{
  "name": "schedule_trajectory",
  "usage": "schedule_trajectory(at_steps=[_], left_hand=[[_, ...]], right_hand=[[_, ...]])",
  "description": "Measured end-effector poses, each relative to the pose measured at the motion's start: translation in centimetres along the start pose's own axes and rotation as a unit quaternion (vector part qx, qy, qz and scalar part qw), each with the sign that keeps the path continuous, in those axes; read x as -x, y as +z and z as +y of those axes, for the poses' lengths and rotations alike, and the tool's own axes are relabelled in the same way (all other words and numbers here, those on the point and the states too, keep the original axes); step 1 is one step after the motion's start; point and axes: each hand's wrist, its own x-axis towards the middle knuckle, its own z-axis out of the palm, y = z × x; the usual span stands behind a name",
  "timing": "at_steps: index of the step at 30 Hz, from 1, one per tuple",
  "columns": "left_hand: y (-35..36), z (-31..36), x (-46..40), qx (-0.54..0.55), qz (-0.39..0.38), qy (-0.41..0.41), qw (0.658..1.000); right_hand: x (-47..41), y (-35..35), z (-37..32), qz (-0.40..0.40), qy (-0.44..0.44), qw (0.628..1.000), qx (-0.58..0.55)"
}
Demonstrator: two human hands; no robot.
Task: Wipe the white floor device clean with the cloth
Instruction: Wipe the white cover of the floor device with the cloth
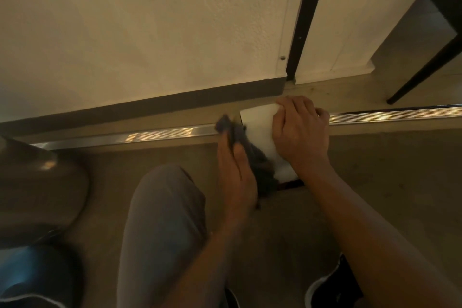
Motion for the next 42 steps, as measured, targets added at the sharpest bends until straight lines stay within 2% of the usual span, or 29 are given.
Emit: schedule_trajectory(at_steps=[3,5,7,10,12,14,16,18,20,22,25,28,29,31,33,36,39,42], left_hand=[[-0.6,-2.6,4.4,0.044,-0.036,-0.003,0.998],[-0.4,-2.4,1.0,0.092,-0.021,-0.103,0.99],[-0.1,-1.9,-4.7,0.115,-0.017,-0.17,0.979],[-0.2,0.3,-10.7,0.045,-0.083,-0.121,0.988],[0.1,-0.1,-9.4,0.026,-0.104,-0.1,0.989],[0.3,-1.1,-4.3,0.053,-0.065,-0.07,0.994],[0.6,-2.4,1.4,0.086,-0.026,-0.087,0.992],[0.6,-1.9,4.2,0.101,-0.026,-0.083,0.991],[0.4,-3.3,2.2,0.11,-0.032,-0.071,0.991],[0.1,-1.9,-1.9,0.126,-0.027,-0.085,0.988],[0.4,0.2,-7.7,0.092,-0.048,-0.066,0.992],[0.7,1.0,-6.6,0.109,-0.046,-0.051,0.992],[0.6,0.6,-4.5,0.097,-0.041,-0.05,0.993],[0.4,0.0,0.0,0.008,-0.018,-0.03,0.999],[0.1,-0.2,2.4,-0.067,-0.011,0.047,0.997],[0.4,0.6,-1.0,-0.071,-0.025,0.078,0.994],[1.0,2.9,-7.0,-0.121,-0.045,0.083,0.988],[1.2,2.5,-6.4,-0.158,-0.027,0.136,0.978]], right_hand=[[-0.1,0.0,0.2,0.003,-0.007,1.0,-0.009],[-0.2,0.1,0.4,0.01,-0.01,1.0,-0.007],[-0.3,0.2,0.4,0.019,-0.009,1.0,-0.006],[-0.3,0.1,0.1,0.021,-0.004,1.0,-0.006],[-0.2,-0.1,0.2,0.018,-0.002,1.0,0.0],[-0.1,-0.4,0.4,0.015,0.0,1.0,0.003],[-0.1,-0.8,0.9,0.011,-0.001,1.0,0.003],[0.3,-0.9,1.0,0.007,-0.001,1.0,0.003],[0.2,1.5,0.6,-0.008,-0.002,1.0,-0.001],[0.4,1.5,0.2,-0.003,-0.007,1.0,-0.005],[-0.1,1.0,0.2,0.023,-0.015,1.0,-0.008],[-0.4,0.5,0.2,0.034,-0.014,0.999,0.006],[-0.4,0.4,0.2,0.033,-0.012,0.999,0.007],[-0.4,0.4,0.2,0.028,-0.009,1.0,0.003],[-0.3,0.5,0.3,0.025,-0.01,1.0,0.005],[-0.3,0.4,0.3,0.028,-0.013,0.999,0.012],[-0.3,0.5,0.0,0.034,-0.008,0.999,0.023],[-0.3,0.3,-0.1,0.023,-0.002,0.999,0.023]])
